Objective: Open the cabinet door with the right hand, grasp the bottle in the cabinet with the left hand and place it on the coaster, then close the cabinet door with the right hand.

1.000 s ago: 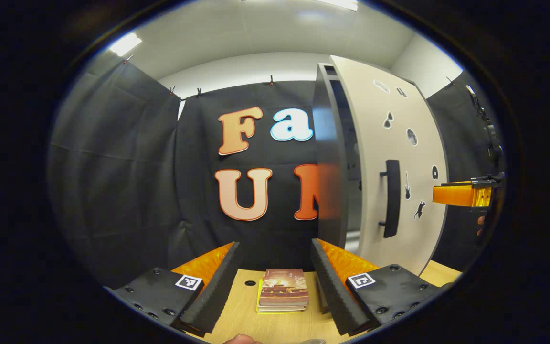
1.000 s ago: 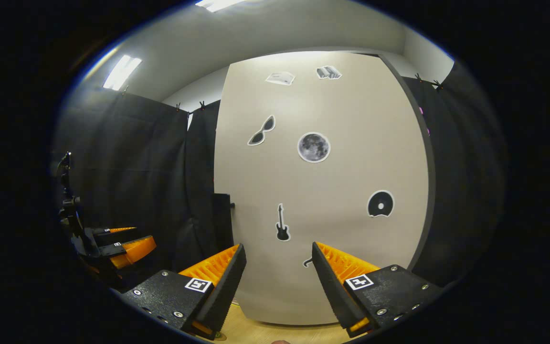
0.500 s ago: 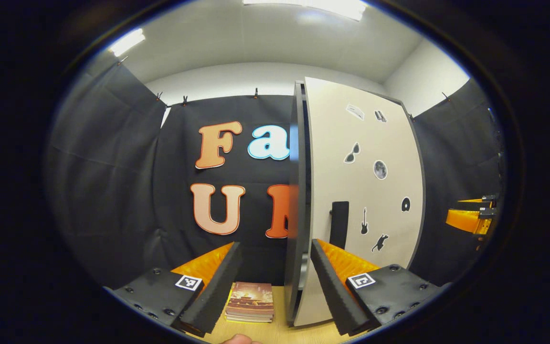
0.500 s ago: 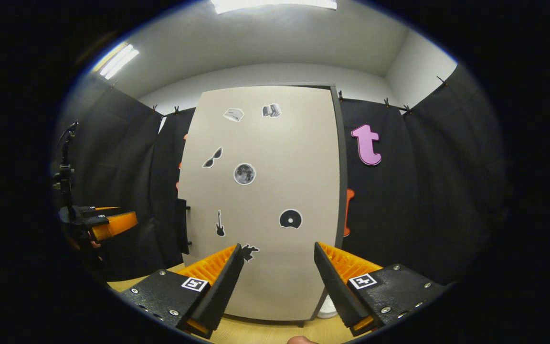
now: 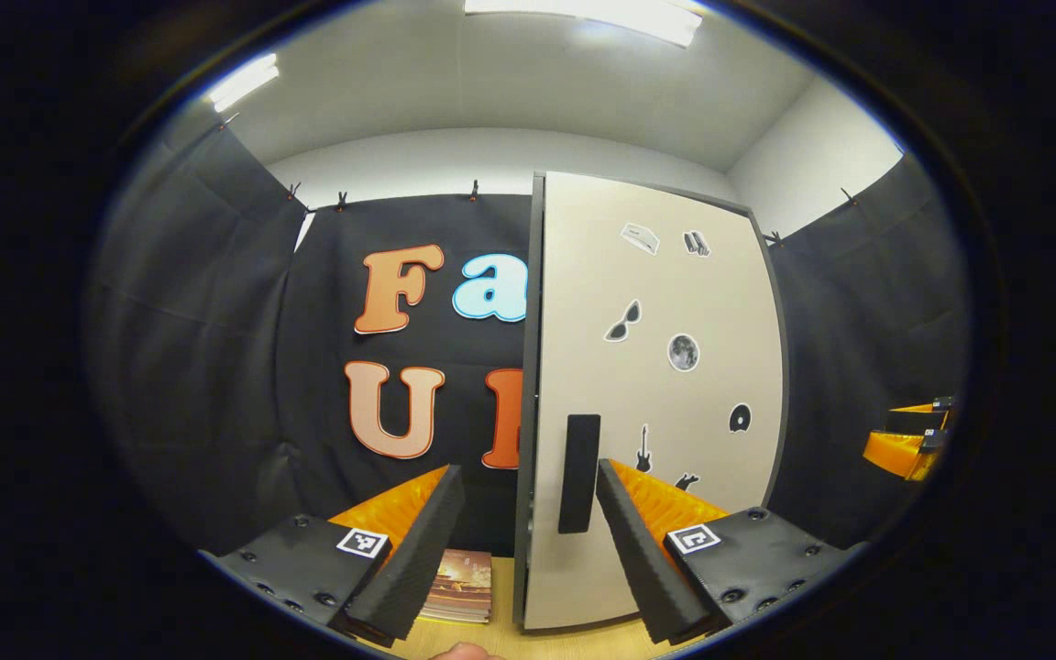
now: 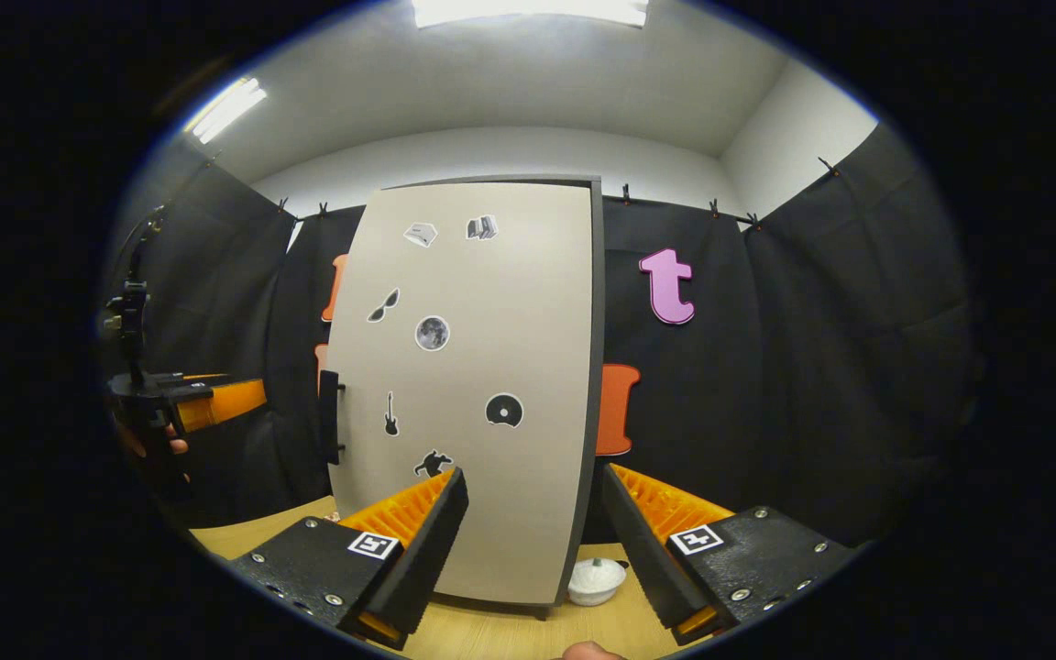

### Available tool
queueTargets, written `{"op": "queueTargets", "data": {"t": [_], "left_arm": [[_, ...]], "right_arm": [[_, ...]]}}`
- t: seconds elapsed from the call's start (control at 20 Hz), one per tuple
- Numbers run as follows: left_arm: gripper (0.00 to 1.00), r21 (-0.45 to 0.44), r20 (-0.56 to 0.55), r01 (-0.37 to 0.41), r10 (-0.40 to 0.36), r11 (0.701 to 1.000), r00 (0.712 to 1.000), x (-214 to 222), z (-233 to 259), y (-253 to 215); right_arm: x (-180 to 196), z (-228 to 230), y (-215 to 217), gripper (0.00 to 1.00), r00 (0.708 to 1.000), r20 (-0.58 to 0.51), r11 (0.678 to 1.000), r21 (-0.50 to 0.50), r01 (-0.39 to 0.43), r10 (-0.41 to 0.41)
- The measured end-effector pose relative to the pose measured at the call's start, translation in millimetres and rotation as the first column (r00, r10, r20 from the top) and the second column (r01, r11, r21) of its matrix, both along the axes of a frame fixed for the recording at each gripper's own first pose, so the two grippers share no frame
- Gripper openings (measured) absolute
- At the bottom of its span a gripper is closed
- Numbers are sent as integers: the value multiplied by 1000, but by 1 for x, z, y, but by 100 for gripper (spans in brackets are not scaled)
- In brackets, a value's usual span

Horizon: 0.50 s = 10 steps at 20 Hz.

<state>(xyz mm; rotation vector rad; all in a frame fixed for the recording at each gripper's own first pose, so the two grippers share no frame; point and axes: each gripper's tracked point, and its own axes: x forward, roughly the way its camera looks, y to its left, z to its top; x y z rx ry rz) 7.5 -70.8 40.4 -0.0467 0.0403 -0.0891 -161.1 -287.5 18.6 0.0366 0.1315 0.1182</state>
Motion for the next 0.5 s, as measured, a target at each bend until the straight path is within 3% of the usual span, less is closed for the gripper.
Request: {"op": "queueTargets", "data": {"t": [0.5], "left_arm": [[95,26,25,-1,0,1000,1000,-9,27,-8]], "right_arm": [[-10,39,-5,92,997,70,1000,25,6,-7]]}}
